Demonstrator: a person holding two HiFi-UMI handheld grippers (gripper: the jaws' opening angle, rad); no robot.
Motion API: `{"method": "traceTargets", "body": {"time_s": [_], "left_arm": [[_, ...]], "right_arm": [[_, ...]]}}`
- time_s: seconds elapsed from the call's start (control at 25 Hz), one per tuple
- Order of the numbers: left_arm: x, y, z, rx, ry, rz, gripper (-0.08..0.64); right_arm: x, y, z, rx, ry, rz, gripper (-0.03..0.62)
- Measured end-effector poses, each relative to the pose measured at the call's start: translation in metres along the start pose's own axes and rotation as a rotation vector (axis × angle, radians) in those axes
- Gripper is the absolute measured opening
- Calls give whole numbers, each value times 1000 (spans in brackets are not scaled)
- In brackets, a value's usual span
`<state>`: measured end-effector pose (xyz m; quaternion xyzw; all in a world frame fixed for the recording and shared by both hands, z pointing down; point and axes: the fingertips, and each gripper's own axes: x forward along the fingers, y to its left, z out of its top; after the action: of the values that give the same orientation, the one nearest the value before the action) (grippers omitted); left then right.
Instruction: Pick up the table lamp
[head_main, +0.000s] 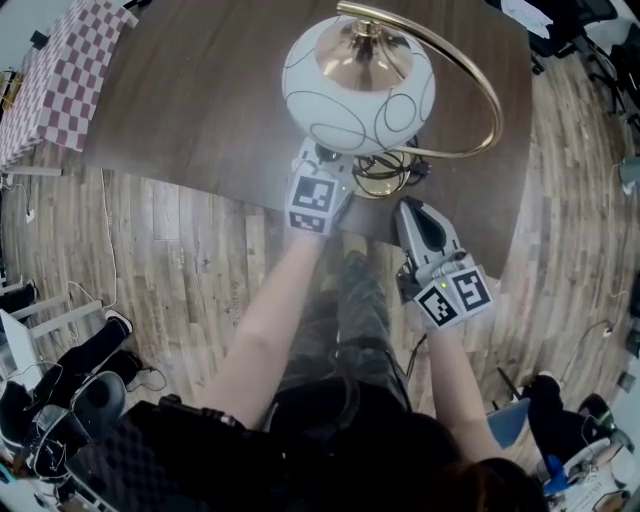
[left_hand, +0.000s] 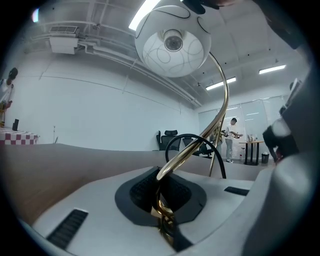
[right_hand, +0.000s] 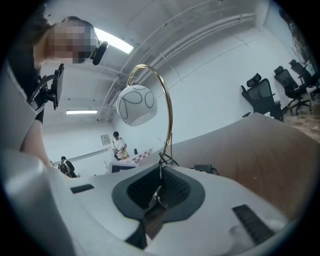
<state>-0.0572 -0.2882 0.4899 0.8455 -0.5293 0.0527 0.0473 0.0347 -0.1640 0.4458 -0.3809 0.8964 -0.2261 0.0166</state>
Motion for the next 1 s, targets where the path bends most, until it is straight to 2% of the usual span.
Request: {"method": "traceTargets", "body": {"time_s": [0.04, 0.08, 0.2, 0.32, 0.44, 0.68, 1.0], "left_arm": [[0, 0, 0, -2, 0, 3, 0], [0, 1, 0, -5, 0, 7, 0], [0, 2, 0, -13, 0, 16, 0], [-1, 2, 0, -20, 0, 24, 0], [0, 3, 0, -18, 1, 27, 1], [0, 3, 0, -22, 6, 35, 1], [-2, 4, -2, -21, 6, 43, 1]], "right_arm": [[0, 0, 10, -16, -13, 3, 16], [-1, -1, 20, -31, -27, 7, 52], [-2, 0, 49, -71, -70, 12, 85], [-4, 1, 72, -100, -103, 11, 156], [-5, 1, 93, -140, -135, -6, 199], [-3, 2, 129, -182, -190, -12, 201], [6, 6, 159, -242, -191, -3, 201]]}}
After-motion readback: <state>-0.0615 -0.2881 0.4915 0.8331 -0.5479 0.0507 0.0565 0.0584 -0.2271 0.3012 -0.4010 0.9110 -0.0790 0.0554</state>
